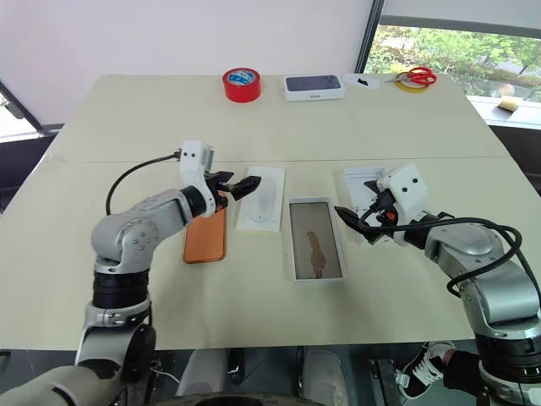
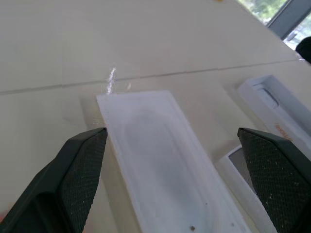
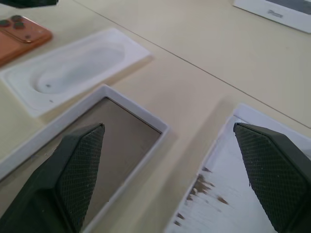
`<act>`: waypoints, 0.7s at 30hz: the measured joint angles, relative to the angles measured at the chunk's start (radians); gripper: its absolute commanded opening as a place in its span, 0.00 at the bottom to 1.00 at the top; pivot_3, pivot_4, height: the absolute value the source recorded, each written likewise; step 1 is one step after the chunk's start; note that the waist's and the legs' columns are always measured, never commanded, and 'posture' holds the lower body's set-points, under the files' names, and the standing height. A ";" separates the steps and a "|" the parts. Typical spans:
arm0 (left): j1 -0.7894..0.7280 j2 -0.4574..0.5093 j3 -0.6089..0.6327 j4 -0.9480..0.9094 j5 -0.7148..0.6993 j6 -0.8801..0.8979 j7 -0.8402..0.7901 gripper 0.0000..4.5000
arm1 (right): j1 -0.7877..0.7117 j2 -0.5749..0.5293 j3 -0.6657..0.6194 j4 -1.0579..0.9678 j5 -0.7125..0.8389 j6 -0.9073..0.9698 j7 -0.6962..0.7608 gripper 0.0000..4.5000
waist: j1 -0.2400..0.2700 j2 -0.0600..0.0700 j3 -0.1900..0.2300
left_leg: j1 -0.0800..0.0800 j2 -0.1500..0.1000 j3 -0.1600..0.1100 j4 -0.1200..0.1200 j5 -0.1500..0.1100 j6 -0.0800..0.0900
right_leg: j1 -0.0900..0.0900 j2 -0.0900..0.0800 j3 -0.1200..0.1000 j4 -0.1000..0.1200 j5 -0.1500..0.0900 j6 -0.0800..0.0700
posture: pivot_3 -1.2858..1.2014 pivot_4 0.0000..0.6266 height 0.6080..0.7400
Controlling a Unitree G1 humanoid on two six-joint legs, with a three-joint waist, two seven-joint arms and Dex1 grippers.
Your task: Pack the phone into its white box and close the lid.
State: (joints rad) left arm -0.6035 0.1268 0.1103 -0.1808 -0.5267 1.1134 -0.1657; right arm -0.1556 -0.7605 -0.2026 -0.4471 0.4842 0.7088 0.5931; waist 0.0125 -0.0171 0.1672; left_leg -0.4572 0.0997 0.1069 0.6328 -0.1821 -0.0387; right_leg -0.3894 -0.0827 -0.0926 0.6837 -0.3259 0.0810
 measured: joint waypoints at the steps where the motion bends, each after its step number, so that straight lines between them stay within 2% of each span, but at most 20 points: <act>1: -0.020 -0.020 0.008 0.011 0.000 0.039 0.034 1.00 | 0.004 0.000 -0.001 -0.003 0.000 0.000 -0.001 0.99 | 0.000 0.000 0.000 | 0.000 0.000 0.000 0.001 0.000 0.000 | 0.000 0.000 0.000 0.000 0.000 0.000 | 0.52 0.24 0.93; 7: -0.077 -0.040 0.056 0.062 0.034 0.175 0.139 1.00 | 0.057 -0.004 -0.012 -0.011 0.000 0.001 0.003 0.99 | 0.000 0.000 0.000 | 0.000 0.000 0.000 0.000 0.000 0.000 | 0.000 0.000 0.000 0.000 0.000 0.000 | 0.52 0.24 0.93; 18: -0.144 -0.092 0.080 0.142 0.042 0.319 0.148 1.00 | 0.100 -0.053 -0.037 -0.080 0.042 0.001 0.098 0.99 | 0.001 -0.001 0.000 | 0.000 0.000 0.000 0.000 0.000 0.000 | 0.000 0.000 0.000 0.000 0.000 0.000 | 0.52 0.24 0.93; 21: -0.148 -0.122 0.110 0.163 0.041 0.319 0.147 0.82 | 0.111 -0.053 -0.036 -0.091 0.040 -0.001 0.105 1.00 | 0.001 -0.001 0.000 | 0.000 0.000 0.000 0.000 0.000 0.000 | 0.000 0.000 0.000 0.000 0.000 0.000 | 0.52 0.24 0.93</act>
State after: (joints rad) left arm -0.7518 0.0044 0.2202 -0.0178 -0.4856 1.4328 -0.0186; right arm -0.0445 -0.8134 -0.2386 -0.5380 0.5245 0.7078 0.6981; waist 0.0136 -0.0176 0.1676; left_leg -0.4573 0.0994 0.1067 0.6331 -0.1822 -0.0387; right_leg -0.3890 -0.0829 -0.0926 0.6833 -0.3259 0.0810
